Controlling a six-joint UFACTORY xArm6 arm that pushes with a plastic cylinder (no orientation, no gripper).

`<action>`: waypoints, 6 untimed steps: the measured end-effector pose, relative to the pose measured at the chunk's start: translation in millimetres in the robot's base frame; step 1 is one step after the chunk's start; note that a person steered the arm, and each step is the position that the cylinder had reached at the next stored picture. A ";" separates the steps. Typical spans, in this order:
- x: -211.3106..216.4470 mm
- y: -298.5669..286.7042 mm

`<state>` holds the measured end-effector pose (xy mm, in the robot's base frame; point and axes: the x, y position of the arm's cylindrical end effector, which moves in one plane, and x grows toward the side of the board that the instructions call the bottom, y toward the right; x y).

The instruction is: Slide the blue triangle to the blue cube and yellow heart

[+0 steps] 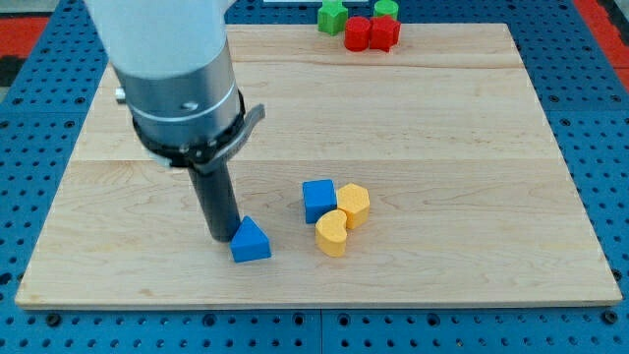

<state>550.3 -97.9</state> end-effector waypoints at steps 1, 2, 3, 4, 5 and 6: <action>21.1 -2.8; 19.8 10.3; 20.4 48.0; 33.3 72.8; 35.6 81.4; 35.1 78.3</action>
<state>585.5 -19.6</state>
